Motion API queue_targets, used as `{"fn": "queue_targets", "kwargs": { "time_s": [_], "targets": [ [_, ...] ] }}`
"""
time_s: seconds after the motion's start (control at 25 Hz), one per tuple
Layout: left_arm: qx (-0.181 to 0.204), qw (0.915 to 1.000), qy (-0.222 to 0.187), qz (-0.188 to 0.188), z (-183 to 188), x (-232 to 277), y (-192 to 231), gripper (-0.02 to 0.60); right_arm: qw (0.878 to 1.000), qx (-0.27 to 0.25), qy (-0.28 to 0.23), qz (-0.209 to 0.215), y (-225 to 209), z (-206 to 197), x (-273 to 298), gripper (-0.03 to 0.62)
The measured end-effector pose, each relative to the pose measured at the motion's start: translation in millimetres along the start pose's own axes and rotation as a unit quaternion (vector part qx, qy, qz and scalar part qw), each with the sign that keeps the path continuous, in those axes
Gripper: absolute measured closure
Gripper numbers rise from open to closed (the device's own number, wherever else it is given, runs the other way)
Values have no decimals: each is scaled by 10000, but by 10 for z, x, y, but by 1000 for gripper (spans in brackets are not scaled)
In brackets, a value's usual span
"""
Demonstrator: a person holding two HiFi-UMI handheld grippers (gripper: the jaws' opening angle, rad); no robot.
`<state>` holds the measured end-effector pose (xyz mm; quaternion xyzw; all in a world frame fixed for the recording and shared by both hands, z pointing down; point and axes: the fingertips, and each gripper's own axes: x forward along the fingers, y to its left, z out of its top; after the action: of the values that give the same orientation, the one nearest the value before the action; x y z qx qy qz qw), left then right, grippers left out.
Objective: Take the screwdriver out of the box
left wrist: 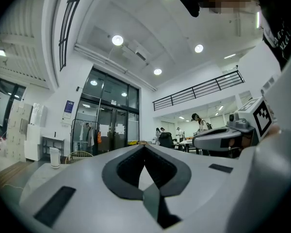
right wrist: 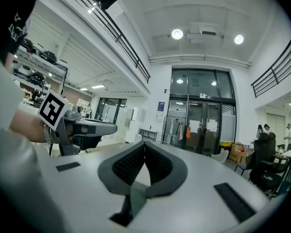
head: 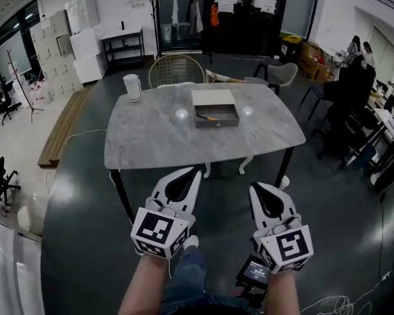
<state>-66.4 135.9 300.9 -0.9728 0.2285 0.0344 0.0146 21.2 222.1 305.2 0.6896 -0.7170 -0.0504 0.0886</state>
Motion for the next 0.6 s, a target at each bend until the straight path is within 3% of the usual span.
{"fn": "queue_targets", "kwargs": {
  "time_s": [0.6],
  "targets": [
    [-118, 9994, 15, -328, -63, 1427, 1199, 569, 9995, -59, 302, 8, -694, 27, 1662, 568]
  ]
}}
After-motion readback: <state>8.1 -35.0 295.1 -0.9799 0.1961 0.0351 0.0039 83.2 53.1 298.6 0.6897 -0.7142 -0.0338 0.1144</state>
